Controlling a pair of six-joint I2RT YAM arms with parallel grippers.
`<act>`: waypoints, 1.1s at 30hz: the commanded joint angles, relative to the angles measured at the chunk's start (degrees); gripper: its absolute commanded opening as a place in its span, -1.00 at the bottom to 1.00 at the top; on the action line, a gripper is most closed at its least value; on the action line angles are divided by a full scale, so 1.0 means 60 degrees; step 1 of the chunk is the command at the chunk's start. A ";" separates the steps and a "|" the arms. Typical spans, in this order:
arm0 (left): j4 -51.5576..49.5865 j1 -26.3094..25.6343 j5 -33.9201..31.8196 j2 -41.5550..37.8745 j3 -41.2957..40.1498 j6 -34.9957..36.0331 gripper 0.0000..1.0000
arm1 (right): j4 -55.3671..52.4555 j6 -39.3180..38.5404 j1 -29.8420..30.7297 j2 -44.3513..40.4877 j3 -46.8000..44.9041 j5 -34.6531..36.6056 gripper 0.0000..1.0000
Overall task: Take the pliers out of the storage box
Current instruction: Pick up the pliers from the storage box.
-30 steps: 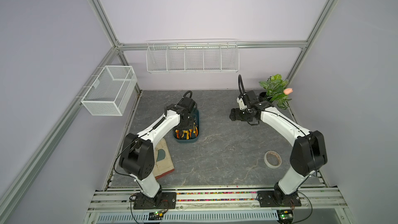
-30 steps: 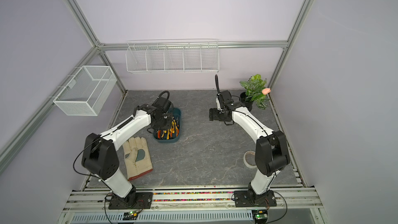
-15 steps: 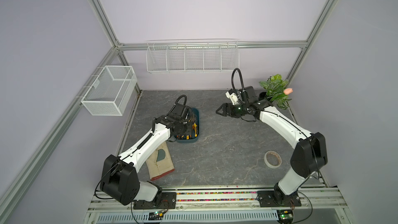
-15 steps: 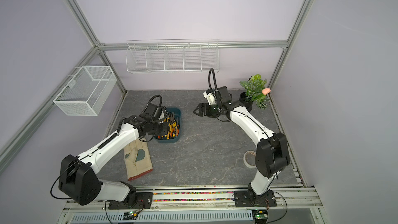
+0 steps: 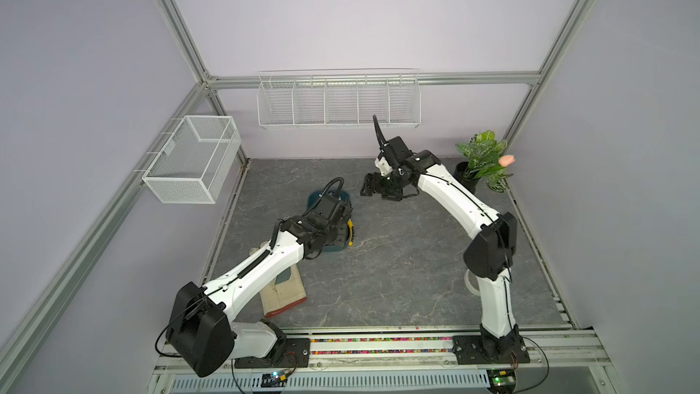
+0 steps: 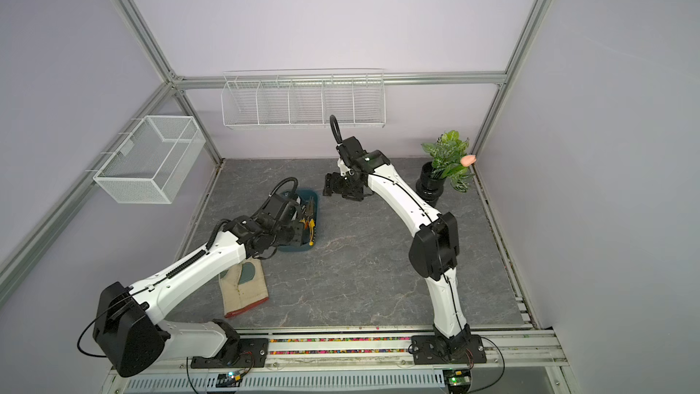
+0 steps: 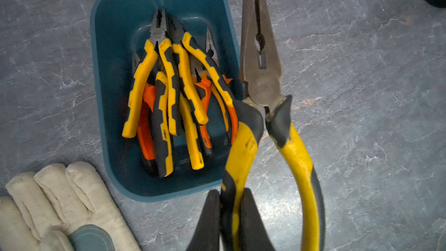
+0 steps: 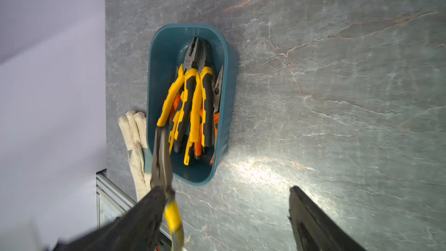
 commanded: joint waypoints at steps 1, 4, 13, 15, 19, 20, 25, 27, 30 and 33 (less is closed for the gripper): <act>0.0603 -0.0539 -0.1531 -0.0224 -0.0083 0.0213 -1.00 | -0.1601 0.0693 0.0371 0.0454 0.1135 0.0441 0.66; 0.0804 -0.0649 -0.1815 -0.0207 -0.0203 0.0215 -1.00 | -0.1307 0.1077 0.0499 0.0430 0.1234 0.0361 0.64; 0.0967 -0.0783 -0.2444 -0.0040 -0.0161 0.0249 -1.00 | -0.1154 0.1624 0.0829 0.0653 0.1250 0.0251 0.49; 0.1072 -0.0829 -0.2500 0.0051 -0.0118 0.0280 -1.00 | -0.1007 0.1633 0.0919 0.0750 0.1264 0.0196 0.49; 0.1059 -0.0932 -0.2532 0.0377 0.0055 0.0325 -1.00 | -0.0828 0.1617 0.1049 0.0644 0.1265 0.0267 0.48; 0.1058 -0.0936 -0.2514 0.0438 0.0059 0.0325 -1.00 | -0.0733 0.1615 0.1071 0.0544 0.1190 0.0323 0.48; 0.1139 -0.0993 -0.2420 0.0521 0.0016 0.0270 -1.00 | -0.0161 0.1732 0.1108 0.0189 0.0532 0.0414 0.47; 0.1133 -0.1041 -0.2419 0.0504 0.0069 0.0238 -1.00 | -0.0277 0.1774 0.1114 0.0399 0.0625 0.0352 0.47; 0.1132 -0.1124 -0.2352 0.0476 0.0190 0.0237 -1.00 | -0.0191 0.1854 0.1119 0.0653 0.0631 0.0185 0.35; 0.1295 -0.1184 -0.2083 0.0377 0.0191 0.0216 -1.00 | -0.0047 0.1874 0.1122 0.0752 0.0634 0.0230 0.32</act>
